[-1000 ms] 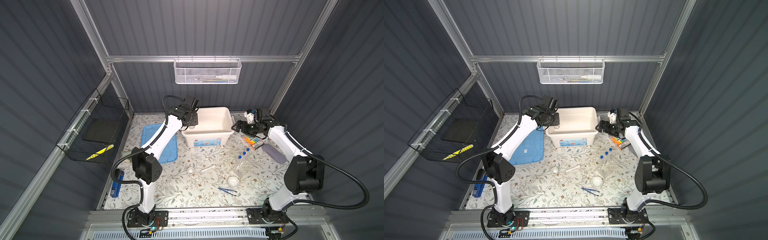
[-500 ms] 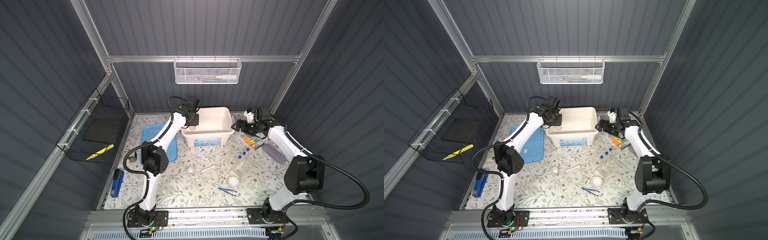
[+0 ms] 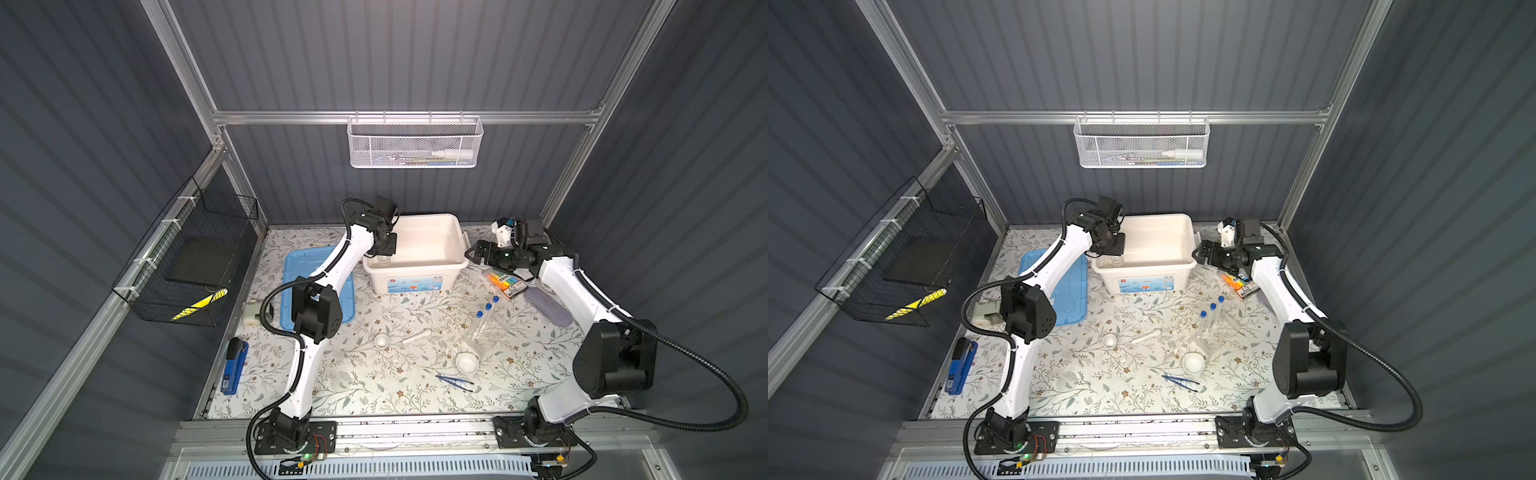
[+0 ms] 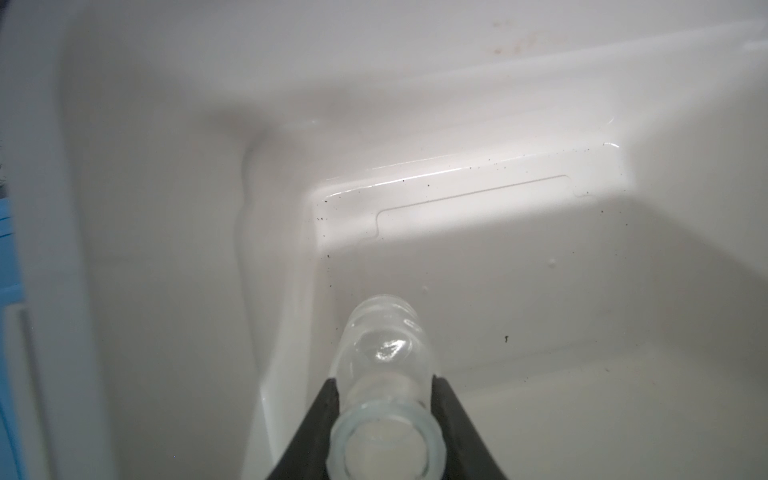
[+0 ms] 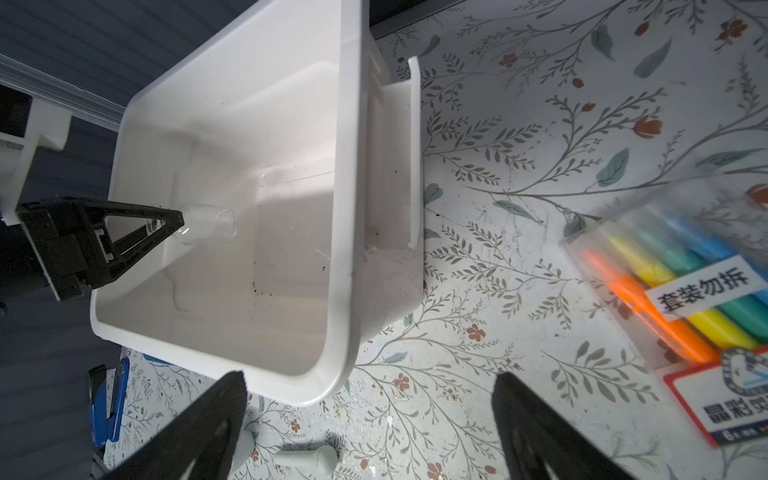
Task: Organize the chemistry lab equipment
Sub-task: 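Carry the bottle over the white bin with the left gripper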
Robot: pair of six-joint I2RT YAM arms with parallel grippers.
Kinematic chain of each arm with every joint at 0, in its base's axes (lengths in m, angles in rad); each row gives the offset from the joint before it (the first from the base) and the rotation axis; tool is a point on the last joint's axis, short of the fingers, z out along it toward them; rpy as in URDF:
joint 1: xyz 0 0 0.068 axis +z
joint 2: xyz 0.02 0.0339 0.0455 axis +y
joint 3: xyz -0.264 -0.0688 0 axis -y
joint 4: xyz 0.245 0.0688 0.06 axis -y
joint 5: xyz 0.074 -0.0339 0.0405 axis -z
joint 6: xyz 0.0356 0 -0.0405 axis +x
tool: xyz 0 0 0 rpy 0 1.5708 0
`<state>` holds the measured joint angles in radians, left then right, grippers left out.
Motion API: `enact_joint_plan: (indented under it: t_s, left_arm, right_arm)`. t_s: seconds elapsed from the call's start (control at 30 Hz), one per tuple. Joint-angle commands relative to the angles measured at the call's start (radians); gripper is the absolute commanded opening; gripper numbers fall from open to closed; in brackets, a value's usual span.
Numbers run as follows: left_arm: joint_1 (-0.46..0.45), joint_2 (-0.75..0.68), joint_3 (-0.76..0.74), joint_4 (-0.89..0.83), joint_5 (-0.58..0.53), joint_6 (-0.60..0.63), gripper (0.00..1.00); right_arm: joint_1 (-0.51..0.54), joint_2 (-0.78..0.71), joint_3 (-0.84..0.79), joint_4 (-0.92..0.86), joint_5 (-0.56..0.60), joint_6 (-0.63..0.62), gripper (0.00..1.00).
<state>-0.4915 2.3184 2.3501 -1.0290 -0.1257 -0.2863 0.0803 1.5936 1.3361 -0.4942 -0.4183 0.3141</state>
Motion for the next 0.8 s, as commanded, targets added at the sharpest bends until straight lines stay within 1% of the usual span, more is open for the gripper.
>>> enact_joint_plan:
  t_s: [0.0, 0.17, 0.53, 0.77]
  left_arm:
    - [0.004, 0.029, 0.051, -0.029, 0.03, 0.036, 0.27]
    - [0.003, 0.048, 0.061, -0.034, 0.047, 0.039, 0.27]
    - [-0.015, 0.078, 0.049, -0.067, 0.038, 0.038, 0.26]
    - [-0.021, 0.077, 0.009, -0.068, 0.035, 0.021, 0.26]
  right_arm:
    - [0.006, -0.027, -0.023, 0.003, 0.01, 0.008, 0.94]
    - [0.006, -0.036, -0.043, 0.013, 0.013, 0.011, 0.94]
    - [0.006, -0.027, -0.044, 0.016, 0.007, 0.008, 0.94]
    - [0.006, -0.028, -0.05, 0.009, 0.002, 0.0, 0.94]
